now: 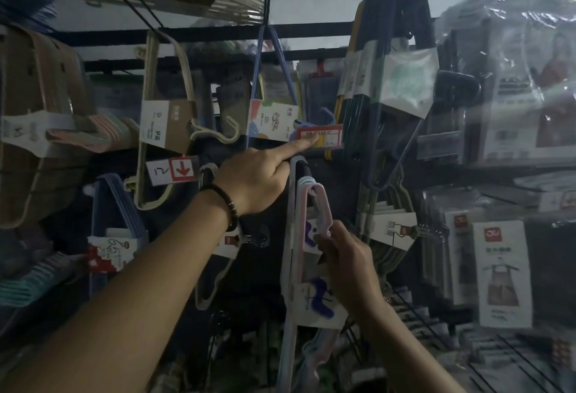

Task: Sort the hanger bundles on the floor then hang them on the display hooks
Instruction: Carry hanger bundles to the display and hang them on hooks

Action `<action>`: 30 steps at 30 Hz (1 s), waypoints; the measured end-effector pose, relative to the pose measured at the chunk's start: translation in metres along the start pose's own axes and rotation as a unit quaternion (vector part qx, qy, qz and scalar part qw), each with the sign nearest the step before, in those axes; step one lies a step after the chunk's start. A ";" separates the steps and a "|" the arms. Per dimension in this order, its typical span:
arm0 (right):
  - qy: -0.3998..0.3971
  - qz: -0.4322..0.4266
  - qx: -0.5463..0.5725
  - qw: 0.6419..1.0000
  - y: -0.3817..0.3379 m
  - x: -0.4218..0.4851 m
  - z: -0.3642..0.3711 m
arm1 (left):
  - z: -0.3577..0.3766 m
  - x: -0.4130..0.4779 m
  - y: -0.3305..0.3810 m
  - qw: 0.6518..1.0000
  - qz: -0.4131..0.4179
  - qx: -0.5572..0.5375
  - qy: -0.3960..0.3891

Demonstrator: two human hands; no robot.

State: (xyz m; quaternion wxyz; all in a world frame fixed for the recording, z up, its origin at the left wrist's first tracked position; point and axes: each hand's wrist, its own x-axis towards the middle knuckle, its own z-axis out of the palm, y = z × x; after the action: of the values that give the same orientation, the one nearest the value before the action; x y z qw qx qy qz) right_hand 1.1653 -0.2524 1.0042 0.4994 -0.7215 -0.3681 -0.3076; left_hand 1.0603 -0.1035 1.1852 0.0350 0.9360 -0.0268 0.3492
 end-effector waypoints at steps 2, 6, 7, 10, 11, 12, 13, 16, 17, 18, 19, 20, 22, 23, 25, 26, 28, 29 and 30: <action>0.003 -0.004 -0.010 1.000 0.004 0.009 -0.003 | -0.004 0.000 0.002 0.999 0.001 0.051 0.006; -0.013 0.012 -0.012 1.000 0.008 0.030 -0.012 | -0.003 -0.001 0.003 0.998 -0.010 0.056 0.000; -0.008 0.010 -0.022 1.000 0.007 0.034 -0.015 | -0.002 -0.001 0.003 0.999 -0.011 0.053 -0.001; -0.014 -0.012 -0.057 0.998 0.006 0.038 -0.021 | 0.000 -0.002 0.003 0.999 -0.009 0.048 0.003; -0.023 -0.011 -0.076 0.997 0.005 0.038 -0.021 | 0.000 -0.003 0.002 0.999 -0.008 0.048 0.004; -0.029 -0.007 -0.093 0.995 0.007 0.039 -0.019 | 0.000 -0.002 0.001 0.999 -0.006 0.052 0.004; -0.028 0.000 -0.100 0.995 0.009 0.042 -0.016 | 0.001 -0.002 0.000 0.998 -0.003 0.057 0.006; -0.014 0.012 -0.087 0.996 0.010 0.056 -0.010 | 0.005 0.000 -0.001 0.998 0.002 0.052 0.020; -0.016 0.012 -0.077 0.997 0.009 0.062 -0.008 | 0.006 0.001 -0.001 0.998 0.003 0.049 0.025; -0.019 0.010 -0.074 0.997 0.009 0.067 -0.006 | 0.006 0.001 -0.002 0.998 0.004 0.049 0.031; -0.022 0.006 -0.076 0.997 0.010 0.071 -0.004 | 0.006 0.001 -0.004 0.998 0.005 0.053 0.035; -0.029 0.005 -0.086 0.996 0.013 0.074 -0.002 | 0.007 0.002 -0.006 0.997 0.007 0.062 0.037; -0.054 0.029 -0.105 0.993 0.021 0.079 0.003 | 0.007 0.002 -0.009 0.996 0.011 0.082 0.037; -0.065 0.049 -0.107 0.991 0.026 0.082 0.006 | 0.008 0.001 -0.009 0.996 0.012 0.087 0.034; -0.070 0.072 -0.109 0.989 0.039 0.089 0.014 | 0.011 0.000 -0.007 0.996 0.012 0.088 0.023; -0.076 0.078 -0.113 0.988 0.043 0.094 0.018 | 0.013 -0.001 -0.006 0.995 0.014 0.092 0.020; -0.099 0.089 -0.108 0.985 0.049 0.107 0.027 | 0.015 -0.003 -0.005 0.994 0.010 0.105 0.015; -0.116 0.094 -0.119 0.982 0.052 0.113 0.032 | 0.016 -0.004 -0.003 0.994 0.004 0.111 0.011; -0.133 0.098 -0.146 0.975 0.052 0.120 0.037 | 0.017 -0.005 -0.002 0.993 -0.003 0.117 0.007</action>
State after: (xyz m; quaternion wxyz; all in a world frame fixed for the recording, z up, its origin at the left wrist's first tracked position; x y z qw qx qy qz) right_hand 1.2761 -0.2027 1.0647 0.3632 -0.8535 -0.3101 -0.2084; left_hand 1.0679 -0.1027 1.1687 -0.0733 0.9312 0.0168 0.3568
